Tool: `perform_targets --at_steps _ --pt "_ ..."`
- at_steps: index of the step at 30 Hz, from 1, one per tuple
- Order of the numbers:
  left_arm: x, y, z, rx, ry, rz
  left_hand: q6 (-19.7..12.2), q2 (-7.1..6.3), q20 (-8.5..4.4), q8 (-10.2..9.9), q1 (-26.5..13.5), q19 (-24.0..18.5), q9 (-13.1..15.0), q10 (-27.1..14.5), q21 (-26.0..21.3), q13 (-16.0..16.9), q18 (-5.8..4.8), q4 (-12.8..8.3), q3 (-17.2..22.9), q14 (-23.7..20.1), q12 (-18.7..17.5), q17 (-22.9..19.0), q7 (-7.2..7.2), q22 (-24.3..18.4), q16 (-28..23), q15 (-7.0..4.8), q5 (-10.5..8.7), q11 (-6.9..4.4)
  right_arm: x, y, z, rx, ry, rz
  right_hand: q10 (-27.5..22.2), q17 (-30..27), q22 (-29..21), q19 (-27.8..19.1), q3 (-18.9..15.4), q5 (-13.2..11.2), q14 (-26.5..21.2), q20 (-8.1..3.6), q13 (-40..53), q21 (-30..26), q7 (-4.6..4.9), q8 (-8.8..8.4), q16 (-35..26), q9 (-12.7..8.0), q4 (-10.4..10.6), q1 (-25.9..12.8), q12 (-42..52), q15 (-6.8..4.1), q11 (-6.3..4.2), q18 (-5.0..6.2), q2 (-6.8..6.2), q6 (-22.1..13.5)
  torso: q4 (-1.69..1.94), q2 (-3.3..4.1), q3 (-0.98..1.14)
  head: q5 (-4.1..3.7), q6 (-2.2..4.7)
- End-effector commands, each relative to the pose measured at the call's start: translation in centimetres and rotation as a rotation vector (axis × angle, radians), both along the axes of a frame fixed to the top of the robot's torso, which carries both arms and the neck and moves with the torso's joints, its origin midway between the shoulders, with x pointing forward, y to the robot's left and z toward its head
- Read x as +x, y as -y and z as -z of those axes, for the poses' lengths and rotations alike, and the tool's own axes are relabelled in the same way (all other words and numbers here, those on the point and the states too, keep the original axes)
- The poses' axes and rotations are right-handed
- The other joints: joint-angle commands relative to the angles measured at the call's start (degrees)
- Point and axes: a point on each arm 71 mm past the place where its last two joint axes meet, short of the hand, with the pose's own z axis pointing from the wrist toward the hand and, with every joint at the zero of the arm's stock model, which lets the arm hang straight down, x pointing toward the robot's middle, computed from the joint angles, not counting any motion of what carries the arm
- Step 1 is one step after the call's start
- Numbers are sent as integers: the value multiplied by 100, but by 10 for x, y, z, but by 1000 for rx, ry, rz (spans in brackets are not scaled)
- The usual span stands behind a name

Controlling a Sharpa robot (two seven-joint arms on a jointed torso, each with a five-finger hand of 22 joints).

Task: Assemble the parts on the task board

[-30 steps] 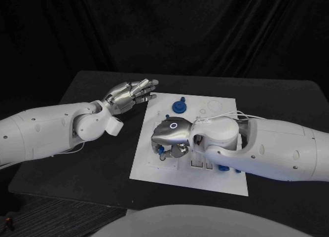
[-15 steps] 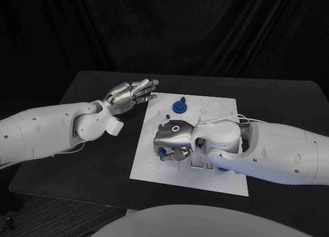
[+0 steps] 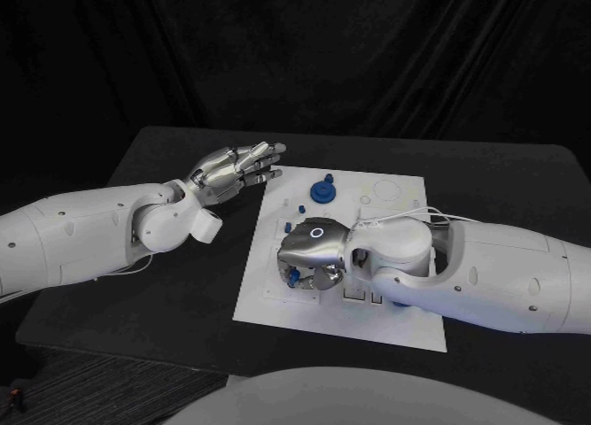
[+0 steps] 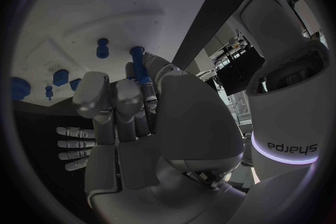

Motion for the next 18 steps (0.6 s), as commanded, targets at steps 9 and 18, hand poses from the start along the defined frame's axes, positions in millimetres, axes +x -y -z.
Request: perform_targets --at_steps 9,18 --pt "-1 2 1 -11 -1 17 18 54 1 27 9 39 4 15 27 10 57 -1 23 4 32 6 33 15 28 52 31 28 2 1 5 -37 -3 19 251 100 831 63 -28 -45 53 6 144 121 -31 75 92 53 -22 -66 43 -26 -289 -72 73 155 1 -4 2 -4 0" --pt "-1 3 1 -11 -4 21 22 70 2 31 15 49 5 15 33 10 58 -3 34 6 33 6 36 26 31 53 38 33 1 -1 7 -49 -10 12 70 13 795 1 -62 -194 -9 35 150 -40 45 -117 19 -7 22 -189 -16 30 -216 -54 63 -162 1 -2 1 4 0"
